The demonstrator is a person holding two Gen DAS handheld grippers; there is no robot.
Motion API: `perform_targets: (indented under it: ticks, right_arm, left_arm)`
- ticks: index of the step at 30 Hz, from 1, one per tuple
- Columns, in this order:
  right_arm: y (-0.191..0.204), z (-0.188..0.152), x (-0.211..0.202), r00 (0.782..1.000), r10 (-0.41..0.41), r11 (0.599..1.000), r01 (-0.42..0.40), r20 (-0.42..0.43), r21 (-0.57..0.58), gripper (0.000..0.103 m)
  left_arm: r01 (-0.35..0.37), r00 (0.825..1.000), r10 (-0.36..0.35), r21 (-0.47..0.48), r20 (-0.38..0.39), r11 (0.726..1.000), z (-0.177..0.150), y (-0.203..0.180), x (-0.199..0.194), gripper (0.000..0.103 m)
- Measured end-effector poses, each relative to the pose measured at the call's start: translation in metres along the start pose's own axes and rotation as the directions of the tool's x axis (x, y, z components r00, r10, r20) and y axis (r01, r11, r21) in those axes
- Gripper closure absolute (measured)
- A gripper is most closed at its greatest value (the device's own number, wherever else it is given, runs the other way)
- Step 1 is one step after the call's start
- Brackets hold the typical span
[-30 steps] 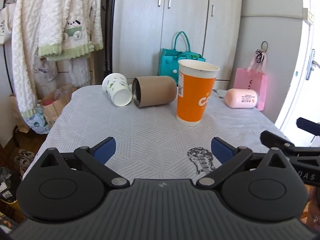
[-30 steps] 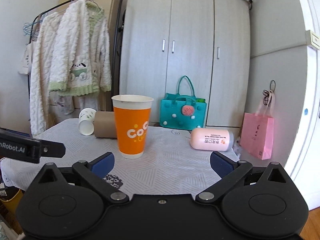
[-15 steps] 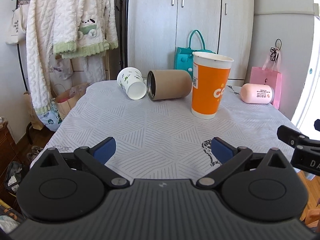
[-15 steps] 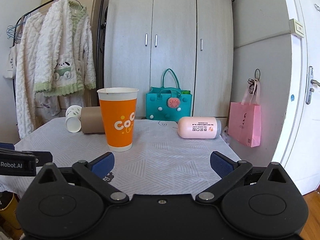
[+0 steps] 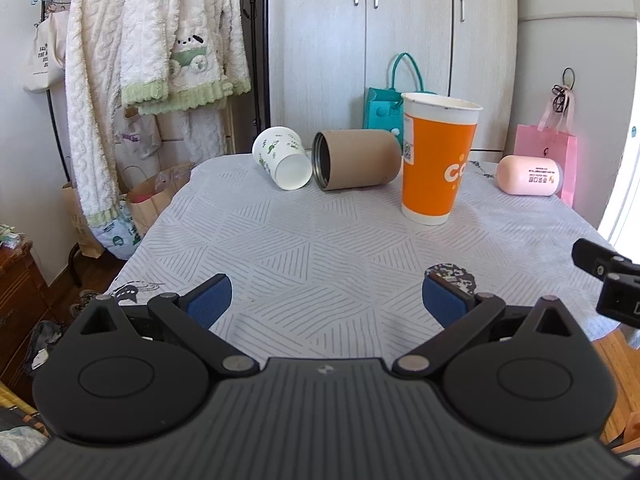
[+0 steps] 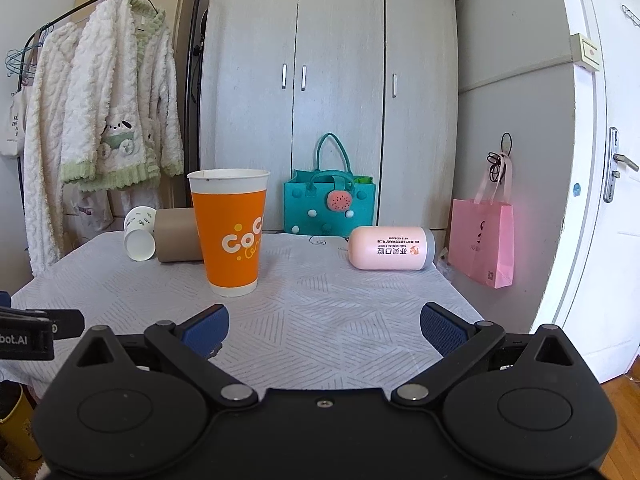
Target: Flip cup upright
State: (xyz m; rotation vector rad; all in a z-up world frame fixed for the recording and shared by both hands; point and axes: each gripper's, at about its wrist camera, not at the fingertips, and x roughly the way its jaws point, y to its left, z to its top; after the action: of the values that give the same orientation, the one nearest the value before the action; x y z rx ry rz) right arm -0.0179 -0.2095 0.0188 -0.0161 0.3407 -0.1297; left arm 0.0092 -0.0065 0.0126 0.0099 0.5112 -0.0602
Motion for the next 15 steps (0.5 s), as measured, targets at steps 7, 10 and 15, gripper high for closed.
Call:
perform_targets:
  ticks: [7, 10, 15]
  right_arm:
    - [0.0000, 0.0004, -0.0016, 1.000, 0.000, 1.000, 0.000, 0.001, 0.002, 0.000]
    - [-0.0001, 0.0003, -0.0016, 1.000, 0.000, 1.000, 0.000, 0.001, 0.002, 0.000]
    - [-0.0005, -0.0009, -0.0007, 1.000, -0.011, 1.000, 0.011, 0.000, 0.003, 0.000]
  left_arm:
    - [0.021, 1.000, -0.021, -0.010, 0.008, 1.000, -0.0008, 0.0022, -0.0033, 0.000]
    - [0.031, 0.999, -0.031, -0.011, 0.015, 0.999, -0.0008, 0.0027, -0.0053, 0.000]
    - [0.020, 0.999, -0.021, 0.019, 0.039, 1.000, -0.0014, -0.0024, -0.0087, 0.000]
